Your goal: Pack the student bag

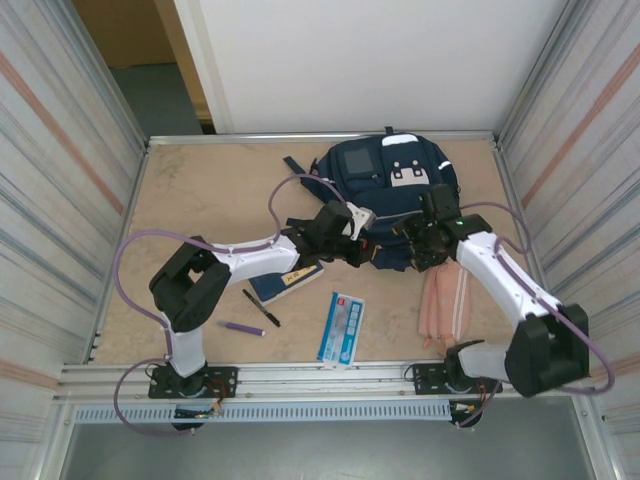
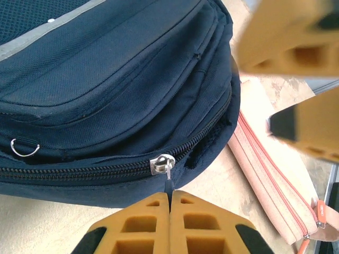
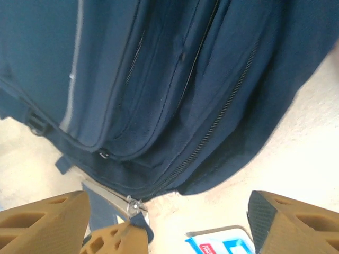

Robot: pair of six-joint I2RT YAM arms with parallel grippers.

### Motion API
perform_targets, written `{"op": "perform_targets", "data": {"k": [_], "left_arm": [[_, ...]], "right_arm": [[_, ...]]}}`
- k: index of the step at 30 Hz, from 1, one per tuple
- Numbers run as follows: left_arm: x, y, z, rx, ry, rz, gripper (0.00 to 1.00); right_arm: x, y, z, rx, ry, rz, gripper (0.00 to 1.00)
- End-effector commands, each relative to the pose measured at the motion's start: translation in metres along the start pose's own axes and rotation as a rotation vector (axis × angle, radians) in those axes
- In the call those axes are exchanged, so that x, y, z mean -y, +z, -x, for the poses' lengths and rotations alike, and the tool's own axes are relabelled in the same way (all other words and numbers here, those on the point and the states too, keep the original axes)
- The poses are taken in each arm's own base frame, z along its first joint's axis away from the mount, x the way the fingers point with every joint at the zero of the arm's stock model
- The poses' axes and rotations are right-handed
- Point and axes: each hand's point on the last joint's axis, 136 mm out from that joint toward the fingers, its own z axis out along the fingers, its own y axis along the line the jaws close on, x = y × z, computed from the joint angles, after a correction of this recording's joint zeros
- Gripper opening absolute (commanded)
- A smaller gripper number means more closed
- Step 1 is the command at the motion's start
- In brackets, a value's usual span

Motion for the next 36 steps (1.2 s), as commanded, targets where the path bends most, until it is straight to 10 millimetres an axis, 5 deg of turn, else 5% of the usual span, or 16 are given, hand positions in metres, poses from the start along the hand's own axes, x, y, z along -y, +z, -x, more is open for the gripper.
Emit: {"op": "perform_targets", "data": {"k": [1,6,11,15,21,29,36], "left_arm": [[0.019,0.0,0.014,0.042,0.042,-0.052,0.0],[0.015,-0.003,0.012,0.044,0.059,-0.031,0.0],[0.008,-0.009,0.012,0.065,0.107,0.015,0.0],[-0.001,-0.01,0.01,0.052,0.135,0.056,0.0],[-0.021,-0.012,0.005,0.044,0.17,0.125,0.0],[-0.064,-0.017,0.005,0.021,0.188,0.262,0.0],[-0.147,-0.036,0.024,0.048,0.042,0.464,0.0]], "right_arm": [[-0.027,0.012,-0.007,-0.038,0.023,0.032,0.75],[-0.009,0.036,-0.001,-0.008,0.031,-0.092,0.62],[0.0,0.05,-0.002,-0.009,0.018,-0.131,0.6],[0.007,0.054,-0.008,-0.03,0.029,-0.146,0.24],[-0.004,0.035,-0.006,-0.015,0.003,-0.107,0.0],[-0.027,-0.004,-0.001,0.032,-0.066,-0.019,0.0],[-0.03,-0.02,-0.005,0.034,-0.134,0.007,0.0]]}}
